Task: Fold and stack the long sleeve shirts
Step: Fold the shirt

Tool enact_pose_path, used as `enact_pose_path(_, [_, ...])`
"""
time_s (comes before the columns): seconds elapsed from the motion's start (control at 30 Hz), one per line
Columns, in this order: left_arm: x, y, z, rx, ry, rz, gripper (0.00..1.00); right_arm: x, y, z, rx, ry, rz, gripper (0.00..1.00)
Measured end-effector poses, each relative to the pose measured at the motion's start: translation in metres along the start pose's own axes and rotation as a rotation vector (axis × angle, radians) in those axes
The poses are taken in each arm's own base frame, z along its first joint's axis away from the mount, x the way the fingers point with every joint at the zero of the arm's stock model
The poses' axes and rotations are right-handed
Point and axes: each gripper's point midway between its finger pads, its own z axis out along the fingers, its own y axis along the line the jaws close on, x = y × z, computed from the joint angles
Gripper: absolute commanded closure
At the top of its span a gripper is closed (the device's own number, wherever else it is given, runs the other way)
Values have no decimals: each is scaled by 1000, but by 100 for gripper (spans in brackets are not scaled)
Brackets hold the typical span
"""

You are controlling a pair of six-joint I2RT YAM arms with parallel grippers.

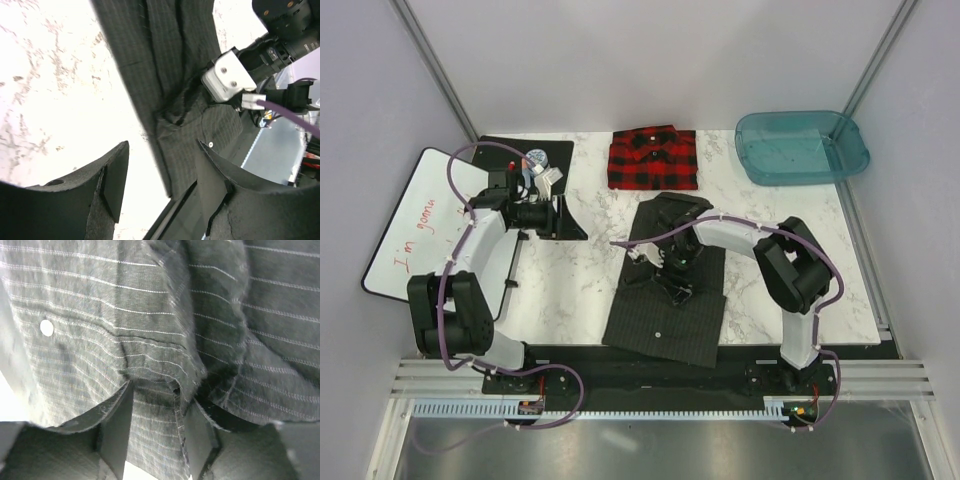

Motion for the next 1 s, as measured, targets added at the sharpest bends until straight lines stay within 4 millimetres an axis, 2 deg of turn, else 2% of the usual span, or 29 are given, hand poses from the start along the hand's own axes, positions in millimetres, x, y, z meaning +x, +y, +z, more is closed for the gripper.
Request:
enact_pose_path(0.1, [6,-1,3,10,15,-18,41,23,15,-10,-51,88,-15,43])
enact_pose_path(0.17, [8,-3,7,16,25,-13,41,26,17,-23,-68,102,4,43])
enact_pose_path(0.2, [9,-5,10,20,34,-7,41,24,11,-33,-60,85,23,45])
enact_pose_path(0.27, [13,-8,22,23,71,10,43,13,-12,-59,-12,10,78,50])
enact_pose_path(0.33, [13,-12,39,25,112,40,46,9,-49,-93,75,-94,169,53])
enact_pose_path(0.43, [3,-18,74,25,163,95,48,24,-104,-136,211,-211,339,57])
enact_pose_path(0.5, [-6,-21,95,27,174,118,48,40,-129,-147,272,-226,434,59])
enact_pose_path(0.57, [-15,-24,118,37,178,126,50,48,-146,-140,298,-207,487,60])
enact_pose_path(0.63, [-18,-21,134,33,187,114,51,50,-161,-124,304,-170,520,61])
enact_pose_path(0.73, [-18,-12,154,20,197,86,55,54,-178,-98,303,-119,546,62])
enact_pose_path(0.77, [-16,-8,159,13,201,70,55,51,-180,-96,296,-111,556,62])
enact_pose_path(0.87, [-9,3,166,-6,216,17,57,38,-195,-98,336,-122,533,63])
enact_pose_path(1.0, [-5,19,155,-28,203,-28,54,23,-200,-94,355,-122,503,62])
